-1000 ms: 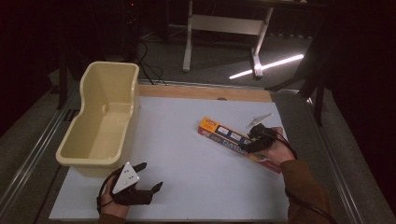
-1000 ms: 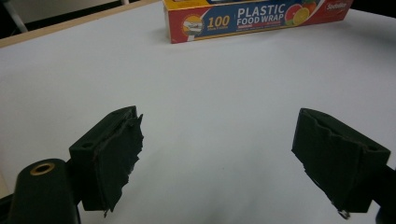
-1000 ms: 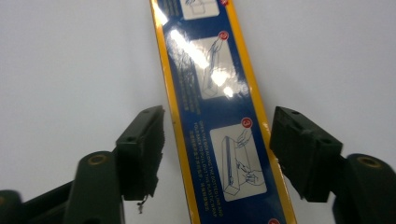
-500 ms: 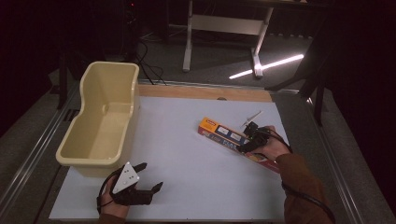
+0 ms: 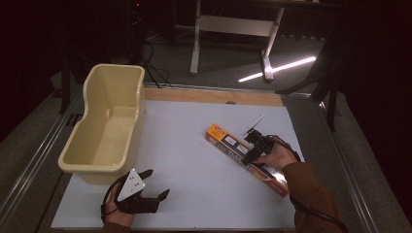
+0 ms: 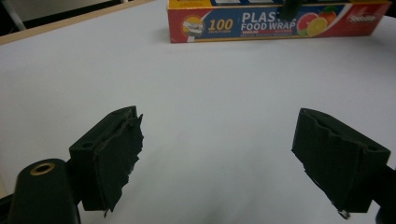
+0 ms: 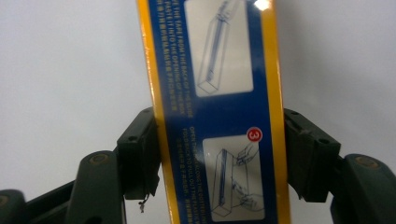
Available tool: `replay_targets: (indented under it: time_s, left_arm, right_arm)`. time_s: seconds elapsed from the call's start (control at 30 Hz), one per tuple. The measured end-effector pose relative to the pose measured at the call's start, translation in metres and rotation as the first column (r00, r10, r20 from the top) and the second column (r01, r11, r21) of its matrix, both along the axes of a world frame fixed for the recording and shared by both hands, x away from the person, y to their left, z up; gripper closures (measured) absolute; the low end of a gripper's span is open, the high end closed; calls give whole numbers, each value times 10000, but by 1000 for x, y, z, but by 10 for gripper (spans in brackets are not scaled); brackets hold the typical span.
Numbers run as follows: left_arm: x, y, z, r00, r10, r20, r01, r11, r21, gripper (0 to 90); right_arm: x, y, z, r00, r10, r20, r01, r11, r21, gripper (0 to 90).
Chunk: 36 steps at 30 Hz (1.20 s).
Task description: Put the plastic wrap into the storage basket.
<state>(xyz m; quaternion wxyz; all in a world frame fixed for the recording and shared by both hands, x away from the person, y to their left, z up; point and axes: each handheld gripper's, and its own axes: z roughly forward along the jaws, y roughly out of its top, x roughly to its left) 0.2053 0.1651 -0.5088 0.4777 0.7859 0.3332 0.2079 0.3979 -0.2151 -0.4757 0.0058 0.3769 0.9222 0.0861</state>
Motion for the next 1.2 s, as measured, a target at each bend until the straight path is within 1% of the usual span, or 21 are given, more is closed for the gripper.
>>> replay_targets:
  time_s: [0.07,0.1,0.17,0.23,0.33,0.37,0.4,0.43,0.47,0.5,0.63,0.7,0.73,0.8,0.87,0.97,1.03,1.1,1.2]
  left_arm:
    - [0,-1,0,10000,-29,-3,29,10000,49,154]
    - [0,-1,0,10000,-37,-2,37,10000,32,154]
    - [0,-2,0,10000,-56,-2,56,10000,16,154]
    - [0,-2,0,10000,-57,-27,57,10000,24,154]
    - [0,-1,0,10000,-41,-10,41,10000,21,154]
    - [0,-1,0,10000,-37,-7,37,10000,27,154]
    - [0,-1,0,10000,-29,-1,29,10000,1,154]
    - [0,-1,0,10000,-29,-1,29,10000,1,154]
    - [0,0,0,10000,2,10,-2,10000,-36,154]
    - [0,0,0,10000,12,13,-11,10000,-49,154]
    - [0,1,0,10000,16,-11,-16,10000,-37,154]
    - [-1,0,1,10000,2,10,-2,10000,-34,154]
    - [-1,0,1,10000,-6,8,6,10000,-17,154]
    - [-1,0,1,10000,6,5,-6,10000,-33,154]
    - [0,0,0,10000,14,-6,-14,10000,-41,154]
    - [0,0,1,10000,18,-5,-18,10000,-36,154]
    - [0,0,0,10000,21,-2,-21,10000,-38,154]
    - [0,0,0,10000,41,-20,-41,10000,-40,154]
    - [0,0,0,10000,29,-26,-29,10000,-39,154]
  right_arm:
    - [-4,7,1,9959,880,205,-877,9960,-193,374]
    - [-5,9,1,9902,1334,424,-1320,9907,-335,374]
    - [-4,12,1,9797,1933,538,-1901,9800,-593,361]
    - [-3,15,-1,9653,2533,639,-2484,9657,-759,340]
    - [1,20,-5,9546,2939,483,-2883,9526,-971,320]
    - [3,22,-7,9537,2989,344,-2943,9505,-999,323]
    - [5,23,-9,9551,2956,188,-2923,9510,-1005,327]
    - [5,23,-9,9551,2956,188,-2923,9510,-1005,327]
    - [8,24,-12,9546,2978,62,-2957,9501,-998,334]
    - [11,25,-12,9602,2789,-166,-2791,9552,-985,347]
    - [13,27,-13,9633,2650,-427,-2682,9573,-1084,350]
    - [15,28,-14,9673,2438,-703,-2502,9624,-1056,348]
    - [16,27,-15,9674,2405,-789,-2479,9633,-1030,350]
    - [17,27,-15,9710,2220,-885,-2304,9680,-995,364]
    - [17,27,-14,9783,1843,-946,-1940,9751,-1072,380]
    - [16,27,-13,9828,1639,-855,-1725,9793,-1062,386]
    - [16,26,-13,9852,1451,-915,-1532,9842,-888,387]
    - [15,26,-12,9885,1087,-1048,-1156,9914,-617,388]
    - [15,27,-11,9906,602,-1232,-646,9974,-320,388]
